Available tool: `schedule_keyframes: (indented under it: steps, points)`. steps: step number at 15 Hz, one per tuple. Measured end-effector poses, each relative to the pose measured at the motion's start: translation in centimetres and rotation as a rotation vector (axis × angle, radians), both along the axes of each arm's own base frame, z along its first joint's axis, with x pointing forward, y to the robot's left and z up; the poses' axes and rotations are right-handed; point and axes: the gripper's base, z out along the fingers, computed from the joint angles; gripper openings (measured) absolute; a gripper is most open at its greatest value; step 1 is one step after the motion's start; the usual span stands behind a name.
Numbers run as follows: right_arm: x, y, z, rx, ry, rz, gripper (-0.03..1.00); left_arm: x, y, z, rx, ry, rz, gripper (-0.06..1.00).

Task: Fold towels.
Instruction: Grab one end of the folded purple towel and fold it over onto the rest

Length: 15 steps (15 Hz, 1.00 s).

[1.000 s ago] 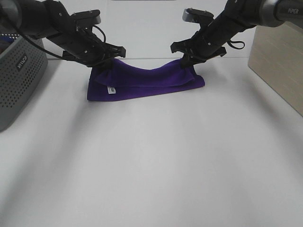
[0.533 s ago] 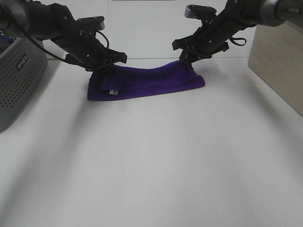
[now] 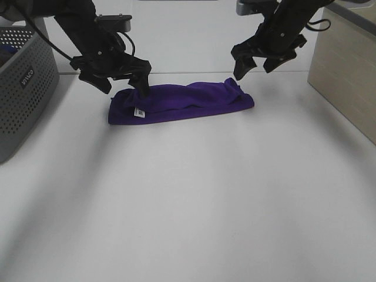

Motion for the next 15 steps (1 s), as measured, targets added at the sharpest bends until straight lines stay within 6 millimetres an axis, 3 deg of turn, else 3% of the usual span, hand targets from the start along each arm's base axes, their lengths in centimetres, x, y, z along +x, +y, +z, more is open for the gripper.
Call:
schedule_keyframes:
  steps: [3,5,11,15]
  points:
    - [-1.8,-0.4,3.5,-0.012,0.064,0.008,0.79,0.4,3.5,0.6,0.011,0.116,0.041,0.85]
    - [-2.7,-0.5,4.8,-0.020,0.098,0.020,0.79,1.3,7.6,-1.8,-0.137,0.206,0.072,0.85]
    - [-3.2,-0.6,4.9,-0.029,0.145,0.023,0.79,2.4,10.9,-5.9,-0.371,0.260,0.117,0.85]
    - [-3.3,-0.6,4.9,-0.029,0.147,0.021,0.79,2.8,10.3,-7.4,-0.457,0.261,0.135,0.85]
